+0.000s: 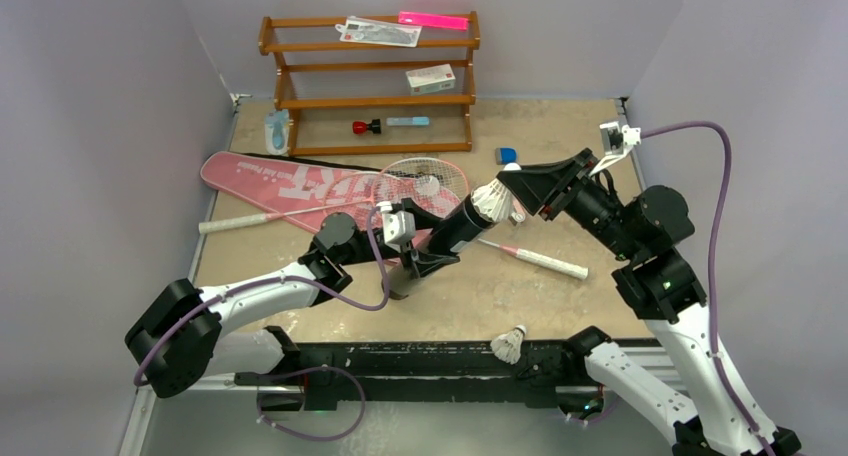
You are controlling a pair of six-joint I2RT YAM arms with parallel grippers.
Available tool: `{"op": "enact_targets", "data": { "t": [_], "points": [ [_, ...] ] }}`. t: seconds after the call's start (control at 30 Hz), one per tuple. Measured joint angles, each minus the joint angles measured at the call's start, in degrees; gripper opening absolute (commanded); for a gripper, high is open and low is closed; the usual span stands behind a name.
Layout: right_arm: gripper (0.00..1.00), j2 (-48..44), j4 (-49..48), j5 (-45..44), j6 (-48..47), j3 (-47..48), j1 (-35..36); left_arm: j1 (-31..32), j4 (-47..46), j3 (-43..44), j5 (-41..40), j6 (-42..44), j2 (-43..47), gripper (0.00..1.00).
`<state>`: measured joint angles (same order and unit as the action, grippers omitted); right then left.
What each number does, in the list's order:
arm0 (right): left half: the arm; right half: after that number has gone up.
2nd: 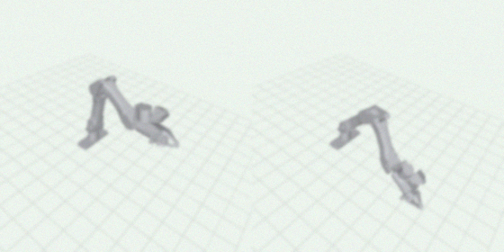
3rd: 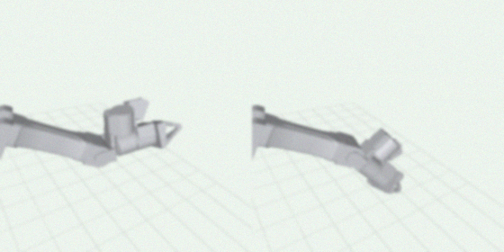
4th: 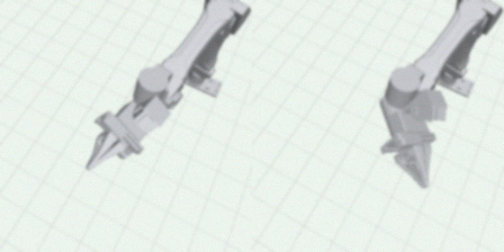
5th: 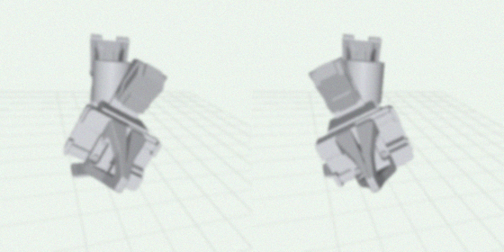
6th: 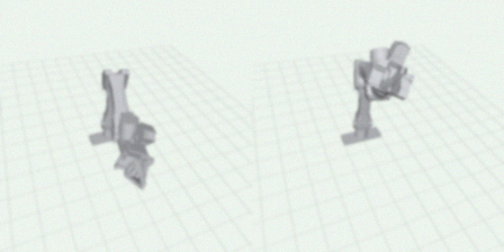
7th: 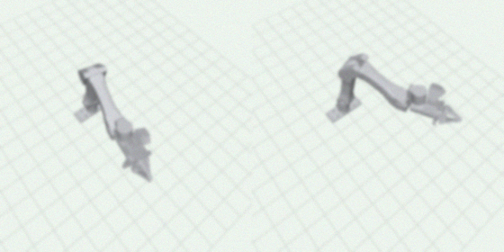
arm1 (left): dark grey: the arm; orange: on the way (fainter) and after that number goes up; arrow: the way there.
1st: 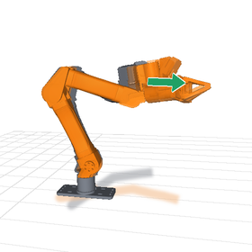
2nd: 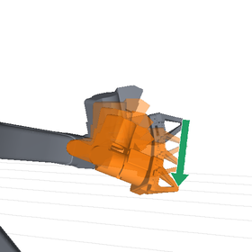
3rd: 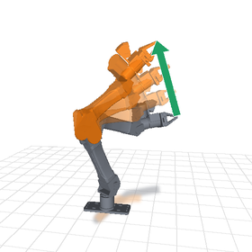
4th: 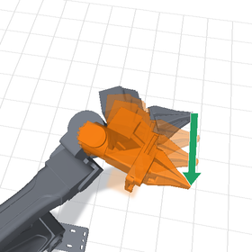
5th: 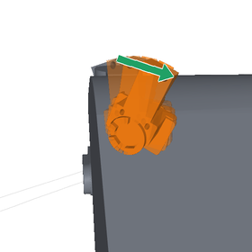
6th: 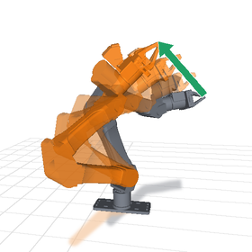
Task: Pack up the badminton gear
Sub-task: Place the shuttlecock at the shuttle tube.
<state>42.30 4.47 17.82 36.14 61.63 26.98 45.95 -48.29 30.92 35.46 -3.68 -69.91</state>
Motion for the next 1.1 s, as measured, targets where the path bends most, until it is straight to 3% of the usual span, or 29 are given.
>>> {"op": "enact_targets", "data": {
  "t": [1.1],
  "points": [
    [0.00, -1.09, -0.79, -0.81, -1.07, -2.84, -0.02, -0.02, -2.93, -0.68, 1.84, -1.70, -0.59, 0.45]
  ]
}}
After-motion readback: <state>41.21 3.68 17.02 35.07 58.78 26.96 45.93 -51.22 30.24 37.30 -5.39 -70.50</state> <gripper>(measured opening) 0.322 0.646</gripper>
